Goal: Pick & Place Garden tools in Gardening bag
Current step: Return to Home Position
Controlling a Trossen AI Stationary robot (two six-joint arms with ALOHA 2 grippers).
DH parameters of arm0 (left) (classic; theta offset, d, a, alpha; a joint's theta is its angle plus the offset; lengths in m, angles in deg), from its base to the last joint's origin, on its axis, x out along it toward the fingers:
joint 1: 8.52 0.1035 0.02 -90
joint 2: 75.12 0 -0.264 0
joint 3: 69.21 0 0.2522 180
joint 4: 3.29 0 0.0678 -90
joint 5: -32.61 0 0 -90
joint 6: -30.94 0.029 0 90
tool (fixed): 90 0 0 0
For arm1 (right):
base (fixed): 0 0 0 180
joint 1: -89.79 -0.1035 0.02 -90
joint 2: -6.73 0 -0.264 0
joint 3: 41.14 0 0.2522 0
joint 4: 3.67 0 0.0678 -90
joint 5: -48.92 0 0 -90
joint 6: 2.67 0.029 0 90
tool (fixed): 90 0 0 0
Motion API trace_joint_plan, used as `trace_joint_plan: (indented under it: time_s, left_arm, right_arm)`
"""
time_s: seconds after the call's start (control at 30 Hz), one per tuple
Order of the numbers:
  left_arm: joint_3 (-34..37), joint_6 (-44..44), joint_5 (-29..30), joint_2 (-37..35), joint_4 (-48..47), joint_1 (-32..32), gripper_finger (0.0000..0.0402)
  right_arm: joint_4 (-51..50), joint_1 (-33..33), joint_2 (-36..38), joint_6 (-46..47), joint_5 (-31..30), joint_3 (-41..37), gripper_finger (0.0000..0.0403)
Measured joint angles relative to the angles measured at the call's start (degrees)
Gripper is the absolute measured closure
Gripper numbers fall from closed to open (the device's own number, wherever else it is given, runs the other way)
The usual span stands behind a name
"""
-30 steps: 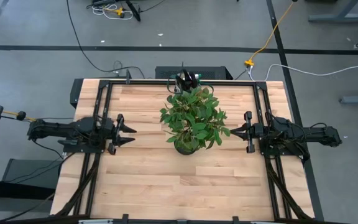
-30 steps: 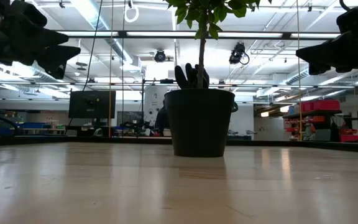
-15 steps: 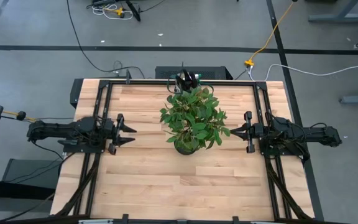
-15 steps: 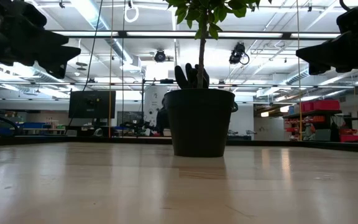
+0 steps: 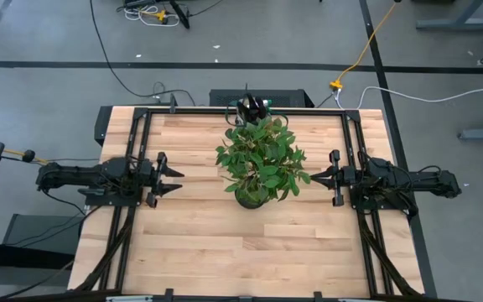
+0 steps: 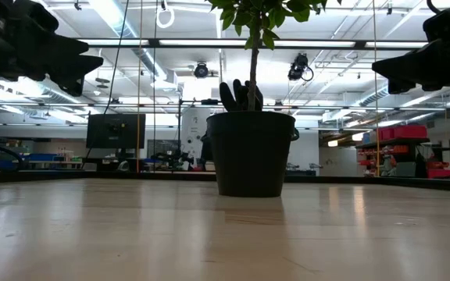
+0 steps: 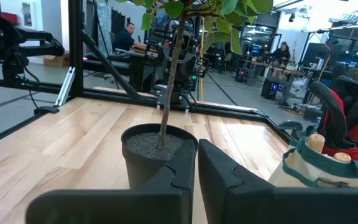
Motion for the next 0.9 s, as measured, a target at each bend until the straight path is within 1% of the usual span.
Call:
trace_joint_plan:
  time_s: [0.33, 0.5, 0.67, 0.9]
  left_arm:
    - [0.0, -0.02, 0.07, 0.0, 0.25, 0.0, 0.0225]
    - [0.0, 0.07, 2.46, 0.02, -0.07, 0.0, 0.0225]
    - [0.0, -0.89, 2.48, 0.02, -1.34, 0.0, 0.0225]
    - [0.0, 2.94, 2.09, 0.39, -1.39, 0.0, 0.0225]
  right_arm:
    - [0.0, 0.0, 0.0, 0.01, -0.02, -0.01, 0.0378]
    - [0.0, -0.01, 0.0, 0.0, -0.02, -0.01, 0.0378]
    - [0.0, -0.01, 0.0, 0.0, -0.02, -0.01, 0.0378]
    - [0.0, -0.01, 0.0, 0.0, -0.02, -0.01, 0.0378]
